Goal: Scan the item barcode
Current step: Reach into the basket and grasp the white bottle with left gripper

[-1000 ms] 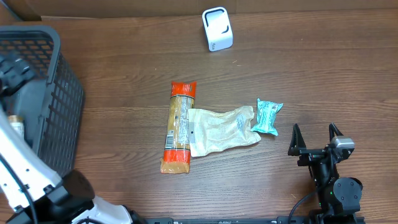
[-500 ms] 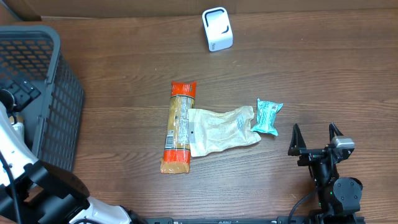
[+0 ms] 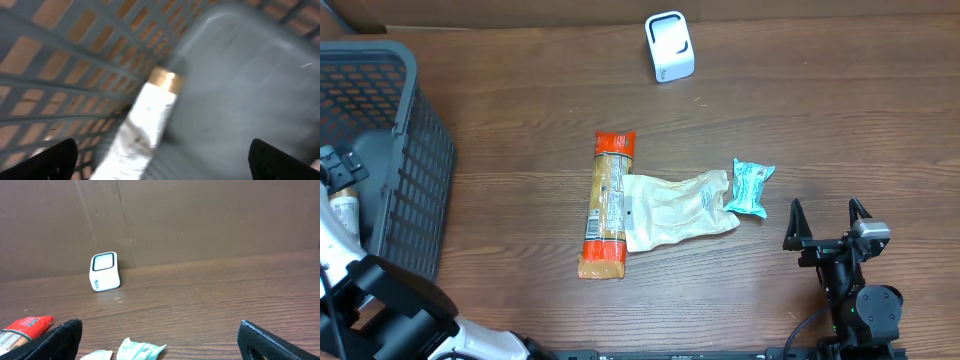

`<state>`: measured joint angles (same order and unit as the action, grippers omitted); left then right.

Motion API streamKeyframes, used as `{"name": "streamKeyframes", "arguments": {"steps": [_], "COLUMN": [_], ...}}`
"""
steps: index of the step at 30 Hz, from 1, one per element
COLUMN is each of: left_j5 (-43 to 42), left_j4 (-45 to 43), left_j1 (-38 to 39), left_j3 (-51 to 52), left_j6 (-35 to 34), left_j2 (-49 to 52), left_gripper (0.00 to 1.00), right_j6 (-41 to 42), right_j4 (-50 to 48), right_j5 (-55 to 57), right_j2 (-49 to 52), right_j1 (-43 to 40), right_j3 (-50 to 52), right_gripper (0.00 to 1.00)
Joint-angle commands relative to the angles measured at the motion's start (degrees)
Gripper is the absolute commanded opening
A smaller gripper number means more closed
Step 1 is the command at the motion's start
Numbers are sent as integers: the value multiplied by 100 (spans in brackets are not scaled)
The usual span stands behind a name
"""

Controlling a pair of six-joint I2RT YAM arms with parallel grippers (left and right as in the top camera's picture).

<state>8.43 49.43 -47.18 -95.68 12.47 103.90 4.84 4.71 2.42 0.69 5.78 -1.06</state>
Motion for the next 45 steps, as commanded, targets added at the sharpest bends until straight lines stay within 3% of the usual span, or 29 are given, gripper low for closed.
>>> {"name": "streamKeyframes", "arguments": {"steps": [1, 12, 24, 26, 28, 32, 33, 41, 45], "left_j5": [9, -267, -225, -236, -264, -415, -455, -1381, -2033], "left_j4": [-22, 37, 101, 116, 118, 101, 120, 470, 844], "left_j1": [-286, -531, -535, -535, -535, -531, -529, -498, -374], "left_j3": [74, 74, 74, 74, 74, 68, 68, -107, -660], "left_j6": [538, 737, 748, 739, 723, 721, 721, 660, 651], "left_j2": [306, 1084, 1969, 2076, 2144, 2146, 2144, 2083, 1897], "left_gripper": [100, 100, 92, 85, 70, 13, 4, 4, 4], "right_j6": [-22, -22, -22, -22, -22, -22, -22, -22, -22], "right_j4": [-26, -26, -26, -26, -26, -26, -26, -26, -26], "right_j5": [50, 50, 50, 50, 50, 50, 50, 50, 50], "right_j2": [-52, -52, -52, -52, -52, -52, -52, -52, -52], "right_j1": [37, 37, 37, 37, 37, 37, 37, 37, 37], "right_j3": [59, 59, 59, 59, 59, 59, 59, 59, 59], "right_gripper": [100, 100, 100, 100, 100, 100, 100, 100, 100]}}
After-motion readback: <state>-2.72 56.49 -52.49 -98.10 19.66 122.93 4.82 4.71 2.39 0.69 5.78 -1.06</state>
